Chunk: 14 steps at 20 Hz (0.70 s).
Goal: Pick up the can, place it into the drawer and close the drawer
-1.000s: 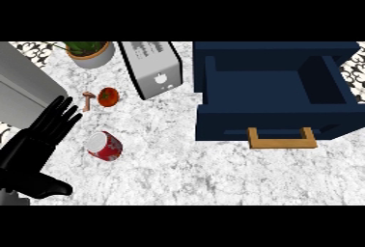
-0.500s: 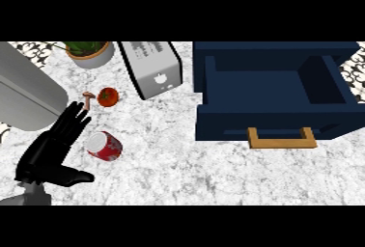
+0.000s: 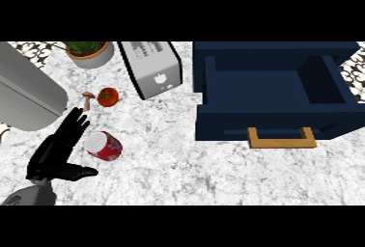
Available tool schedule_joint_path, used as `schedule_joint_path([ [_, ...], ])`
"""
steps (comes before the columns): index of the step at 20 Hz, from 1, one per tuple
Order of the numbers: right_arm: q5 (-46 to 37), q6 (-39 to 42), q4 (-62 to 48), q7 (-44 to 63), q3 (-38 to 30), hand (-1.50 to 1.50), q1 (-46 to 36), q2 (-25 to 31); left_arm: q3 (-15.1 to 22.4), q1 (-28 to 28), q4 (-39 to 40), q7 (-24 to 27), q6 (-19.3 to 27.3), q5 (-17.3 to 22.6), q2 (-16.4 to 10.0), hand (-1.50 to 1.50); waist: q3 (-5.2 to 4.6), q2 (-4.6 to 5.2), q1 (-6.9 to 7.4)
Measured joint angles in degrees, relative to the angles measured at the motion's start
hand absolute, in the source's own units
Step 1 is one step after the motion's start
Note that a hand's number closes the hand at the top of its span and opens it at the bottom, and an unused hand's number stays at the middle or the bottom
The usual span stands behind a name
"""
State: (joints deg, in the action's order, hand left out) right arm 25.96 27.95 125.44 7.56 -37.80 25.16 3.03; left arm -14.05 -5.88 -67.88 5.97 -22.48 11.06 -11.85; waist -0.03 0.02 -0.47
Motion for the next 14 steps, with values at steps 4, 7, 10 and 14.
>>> schedule_joint_path([
  [4, 0.3, 1.5, -0.5, 0.0, -1.2, -1.50, 0.2, -0.5, -1.0, -1.9, 8.9, 6.0, -2.2, -1.5, -1.8, -1.50, 0.01, 0.02, -0.06],
  [7, 1.1, 1.4, -0.9, 1.0, -2.2, -1.50, -1.1, 0.0, -0.6, -3.0, 13.4, 9.0, -2.5, -3.0, -2.1, -1.50, 0.01, 0.02, -0.01],
  [10, 3.0, 3.1, -0.9, 1.2, -4.0, -1.50, -0.2, 0.4, -1.1, -4.8, 19.3, 12.0, -3.5, -3.6, -3.0, -1.50, 0.00, 0.02, -0.11],
  [14, 4.1, 2.9, -0.4, 3.1, -4.6, -1.50, -1.3, 0.8, -1.0, -7.1, 27.4, 17.2, -3.5, -5.5, -2.7, -1.50, -0.02, 0.07, -0.20],
])
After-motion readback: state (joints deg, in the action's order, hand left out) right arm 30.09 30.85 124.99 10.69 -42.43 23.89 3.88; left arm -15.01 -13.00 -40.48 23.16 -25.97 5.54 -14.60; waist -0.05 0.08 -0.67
